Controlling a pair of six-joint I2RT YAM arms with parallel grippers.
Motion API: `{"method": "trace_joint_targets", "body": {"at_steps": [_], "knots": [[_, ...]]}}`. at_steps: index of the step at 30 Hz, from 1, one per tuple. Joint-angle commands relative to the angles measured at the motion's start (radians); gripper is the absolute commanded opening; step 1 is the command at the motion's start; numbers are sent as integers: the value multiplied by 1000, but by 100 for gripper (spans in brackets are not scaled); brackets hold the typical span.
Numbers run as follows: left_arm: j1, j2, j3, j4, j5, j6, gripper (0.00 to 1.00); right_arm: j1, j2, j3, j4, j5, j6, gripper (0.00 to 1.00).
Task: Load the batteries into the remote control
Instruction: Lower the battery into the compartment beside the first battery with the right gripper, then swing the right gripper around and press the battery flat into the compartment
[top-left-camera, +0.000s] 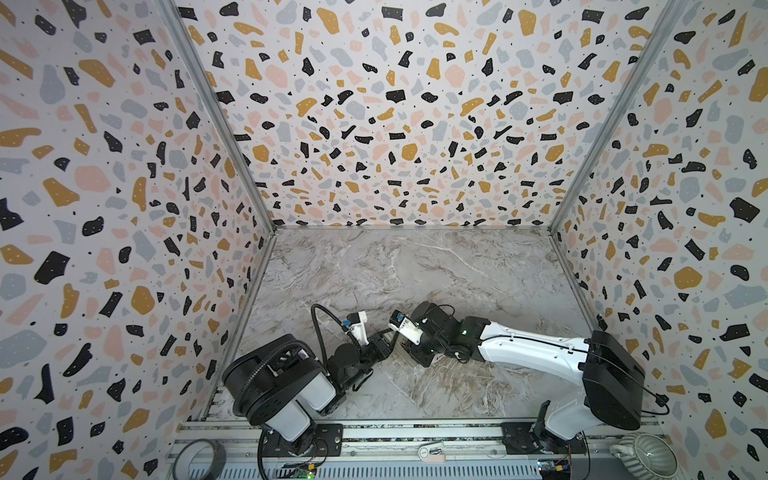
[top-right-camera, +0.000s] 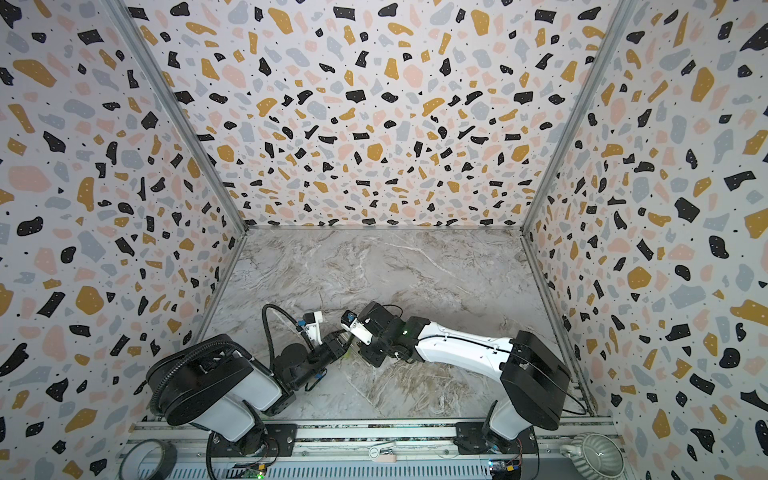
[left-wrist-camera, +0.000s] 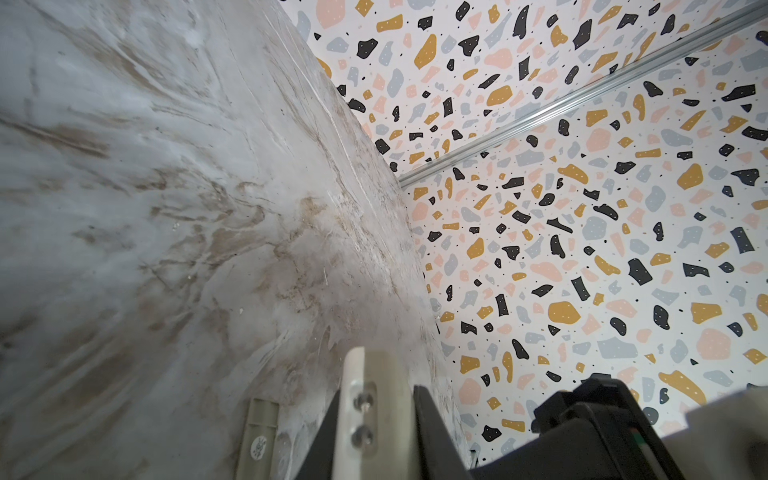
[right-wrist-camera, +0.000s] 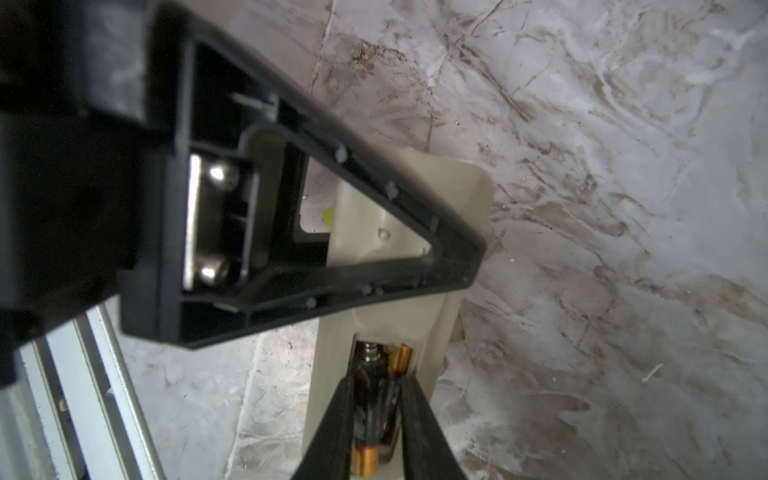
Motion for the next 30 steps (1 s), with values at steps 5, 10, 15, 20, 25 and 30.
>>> {"method": "trace_joint_targets", "body": {"at_steps": [5,10,15,20,25,30], "knots": [[-13,-13,13,178,42,-13,0,9,-49,30,12,10,-3,30],[-13,-2,33,163,75,-12,0,15,-107,32,10,8,-10,40],[-13,12,47,164,115,-18,0,30,-187,10,15,-4,-39,49],[-10,4,55,137,157,-16,0,64,-308,-55,43,-1,-100,50],[-1,-51,70,32,252,5,0,145,-415,-147,59,29,-195,51],[2,-144,90,-124,358,35,0,238,-459,-213,56,48,-263,51]]}}
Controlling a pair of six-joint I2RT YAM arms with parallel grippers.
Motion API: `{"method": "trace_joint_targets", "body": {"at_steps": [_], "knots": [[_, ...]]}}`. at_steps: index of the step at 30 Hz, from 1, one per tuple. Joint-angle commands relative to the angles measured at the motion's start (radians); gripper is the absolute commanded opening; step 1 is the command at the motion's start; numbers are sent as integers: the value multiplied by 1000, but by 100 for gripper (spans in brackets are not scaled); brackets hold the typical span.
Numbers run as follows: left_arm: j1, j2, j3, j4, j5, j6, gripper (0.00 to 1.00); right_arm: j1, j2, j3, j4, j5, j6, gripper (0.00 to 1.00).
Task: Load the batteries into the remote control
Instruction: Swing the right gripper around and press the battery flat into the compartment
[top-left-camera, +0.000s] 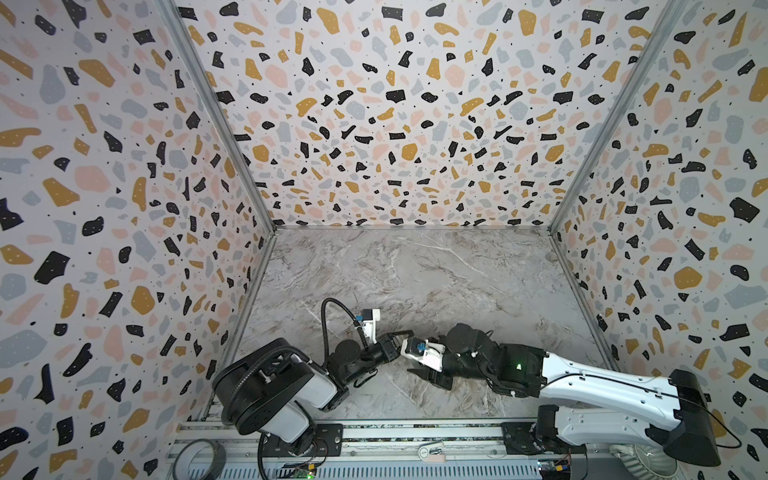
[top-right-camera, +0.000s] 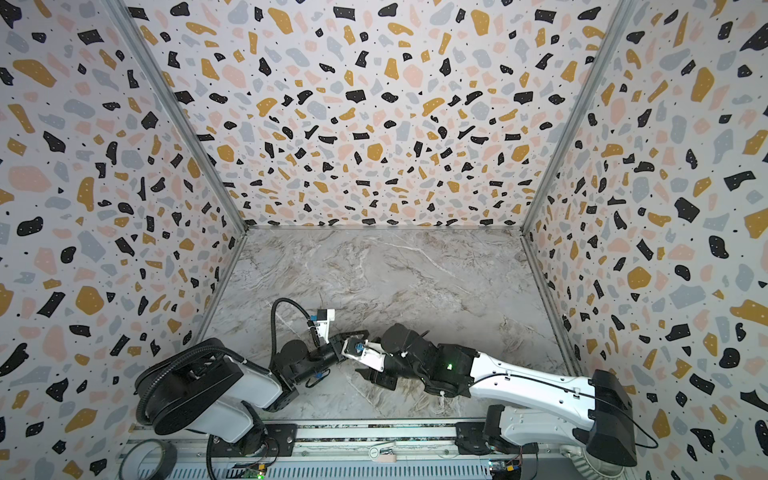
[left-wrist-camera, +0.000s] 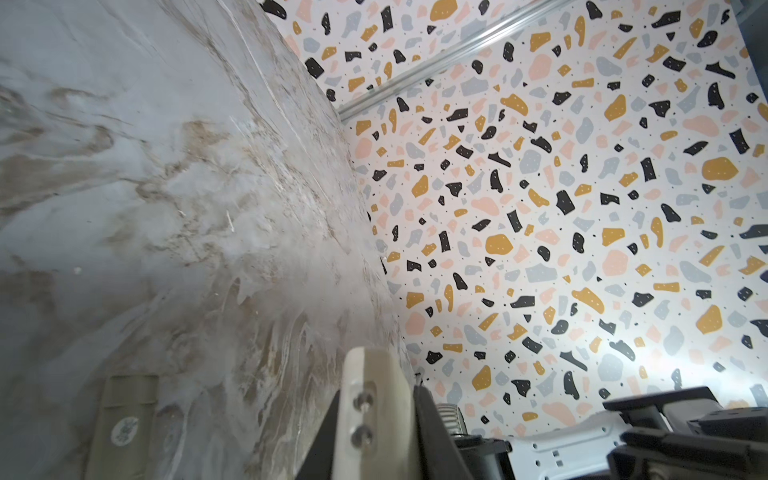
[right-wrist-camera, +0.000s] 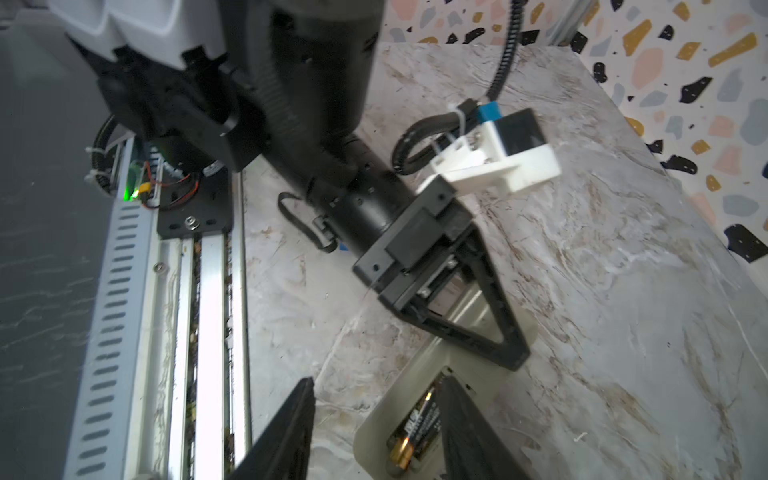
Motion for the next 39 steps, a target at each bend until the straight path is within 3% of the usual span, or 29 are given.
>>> {"method": "trace_joint_targets", "body": {"at_steps": [1,6,10,18,25,39], "knots": [[9,-78,45,-103,112,58,0,44,-27,-27,-5,20,-65,51],[9,-201,97,-406,171,159,0,120,-91,-76,-31,37,-60,50],[11,-252,109,-498,208,178,0,168,-155,-88,-44,77,-66,48],[11,-226,79,-440,299,129,0,196,-148,-56,-134,137,-111,40],[11,-233,66,-428,360,110,0,213,-105,-36,-206,158,-140,38],[10,-260,64,-444,378,111,0,213,-31,-38,-135,155,-177,30]]}}
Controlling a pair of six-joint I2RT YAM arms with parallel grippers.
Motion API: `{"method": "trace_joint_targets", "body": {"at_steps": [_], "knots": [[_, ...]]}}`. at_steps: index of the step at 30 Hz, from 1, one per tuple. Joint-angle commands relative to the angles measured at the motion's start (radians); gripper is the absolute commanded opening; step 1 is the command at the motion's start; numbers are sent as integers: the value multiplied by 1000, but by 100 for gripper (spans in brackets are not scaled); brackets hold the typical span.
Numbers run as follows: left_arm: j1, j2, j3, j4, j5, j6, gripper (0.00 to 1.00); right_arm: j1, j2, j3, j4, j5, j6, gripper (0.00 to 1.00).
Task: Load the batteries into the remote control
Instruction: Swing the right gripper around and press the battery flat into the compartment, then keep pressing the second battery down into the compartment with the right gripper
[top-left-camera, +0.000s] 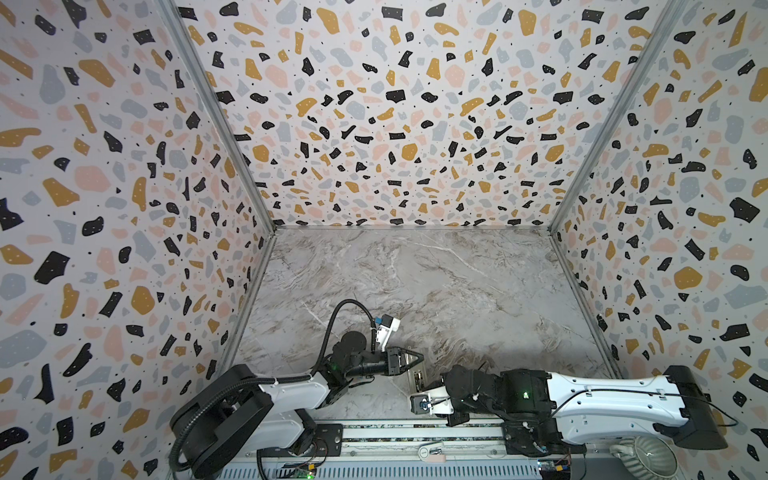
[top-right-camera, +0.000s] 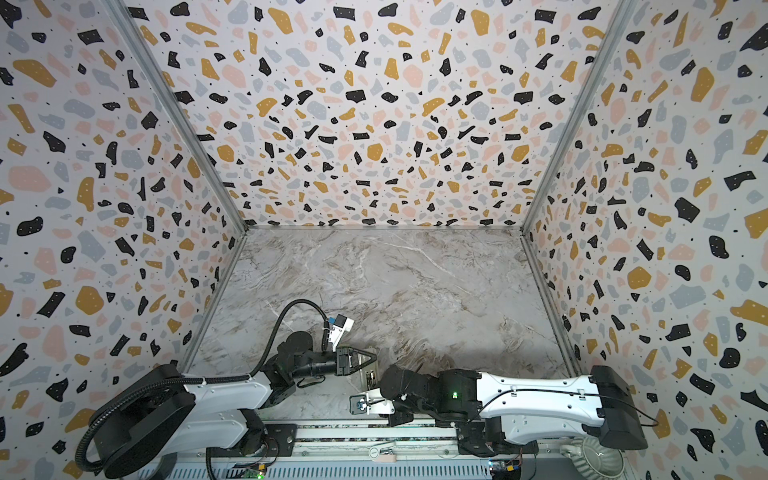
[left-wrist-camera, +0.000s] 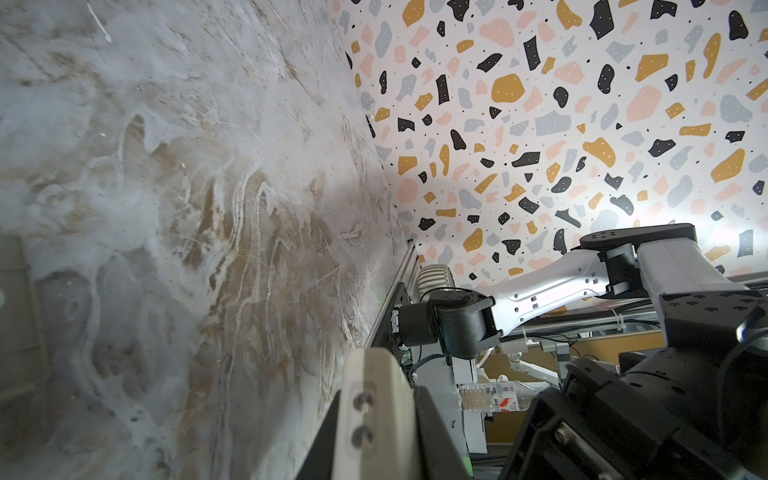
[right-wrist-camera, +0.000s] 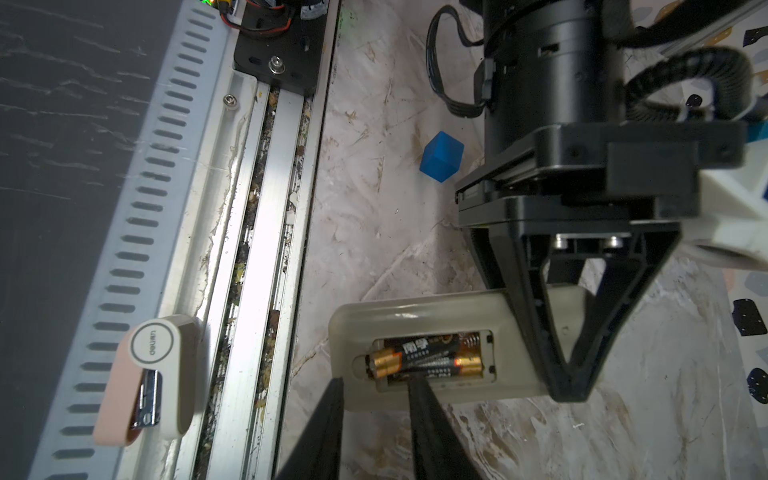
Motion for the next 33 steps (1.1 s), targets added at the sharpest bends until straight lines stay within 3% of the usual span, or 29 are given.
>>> {"method": "trace_joint_targets", "body": {"at_steps": [1,33], "knots": [[5,-23,-10,44,23,6,0,4,17,46,12,16,-10,30],[5,-51,-11,18,39,16,0,-23,102,26,81,114,-18,18]]}}
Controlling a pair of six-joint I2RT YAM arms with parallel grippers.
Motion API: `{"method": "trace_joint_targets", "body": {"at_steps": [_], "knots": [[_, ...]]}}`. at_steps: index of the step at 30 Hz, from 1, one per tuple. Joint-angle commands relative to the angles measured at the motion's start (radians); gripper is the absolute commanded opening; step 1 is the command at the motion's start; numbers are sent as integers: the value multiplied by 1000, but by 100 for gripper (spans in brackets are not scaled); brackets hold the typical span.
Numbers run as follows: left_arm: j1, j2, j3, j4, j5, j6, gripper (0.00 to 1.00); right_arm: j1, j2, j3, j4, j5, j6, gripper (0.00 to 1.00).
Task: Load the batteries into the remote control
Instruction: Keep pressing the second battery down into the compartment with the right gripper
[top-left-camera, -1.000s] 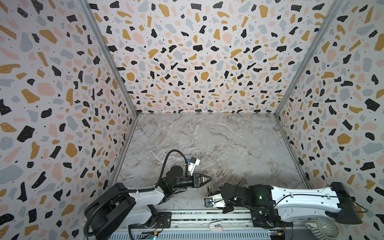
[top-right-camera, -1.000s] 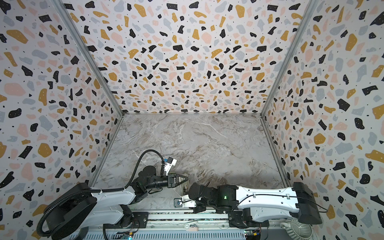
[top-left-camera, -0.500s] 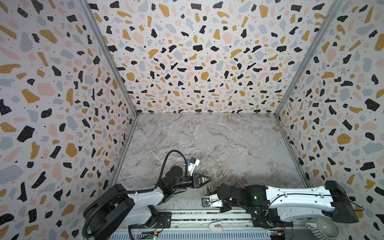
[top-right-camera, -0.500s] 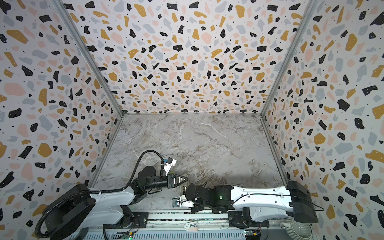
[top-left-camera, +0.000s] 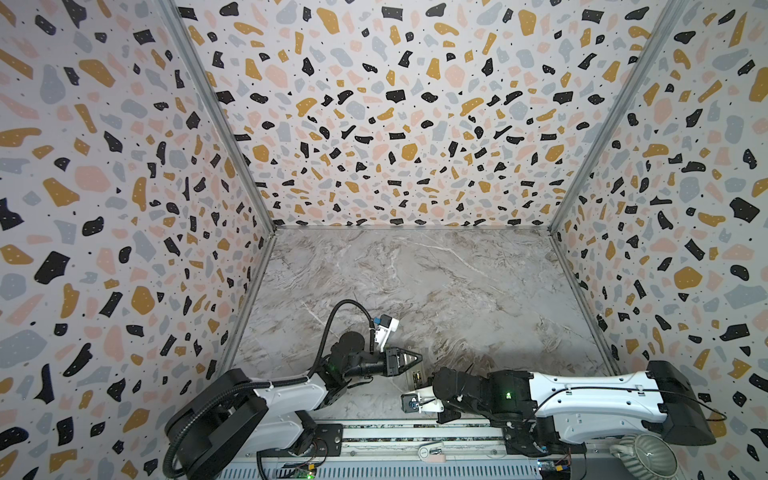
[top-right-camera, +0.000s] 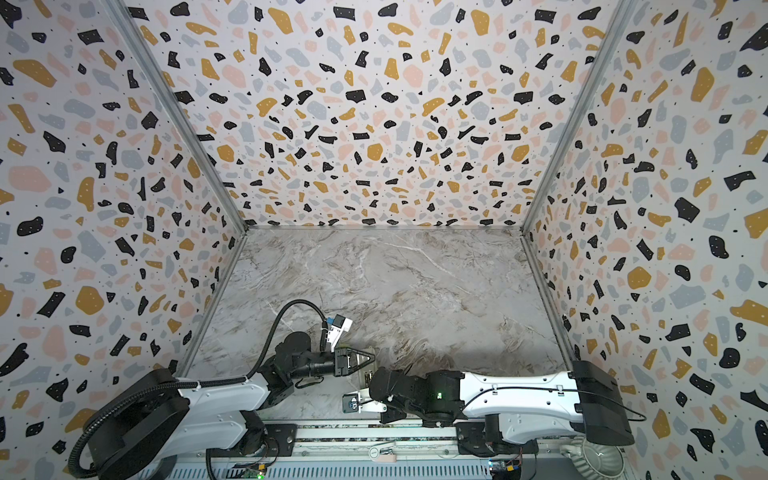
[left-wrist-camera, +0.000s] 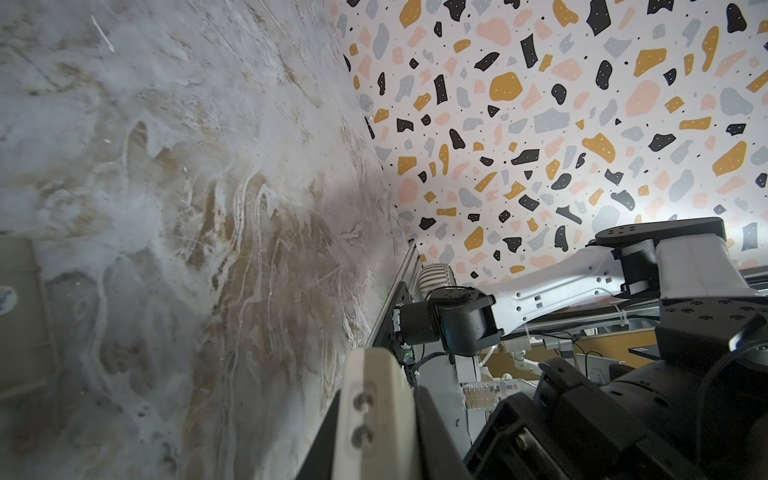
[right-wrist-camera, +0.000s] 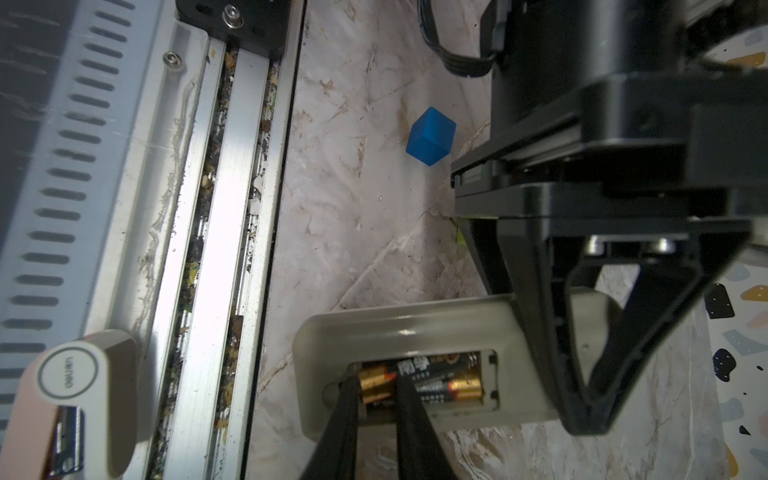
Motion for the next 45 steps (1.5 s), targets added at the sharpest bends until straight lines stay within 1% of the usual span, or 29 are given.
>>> {"method": "trace_joint_targets", "body": {"at_steps": [1,14,32,41,45], "knots": [[0,-20,-4,46,38,7,0,-18,7,22,24,33,-3,18],[-1,-37,2,42,52,1,0,-55,33,24,45,43,0,14],[-3,-59,-6,27,51,4,0,-65,85,36,42,39,2,4],[-4,-65,-1,25,51,1,0,-68,110,36,48,38,1,3],[-3,-77,-2,15,40,2,0,-71,116,37,48,56,4,3]]}}
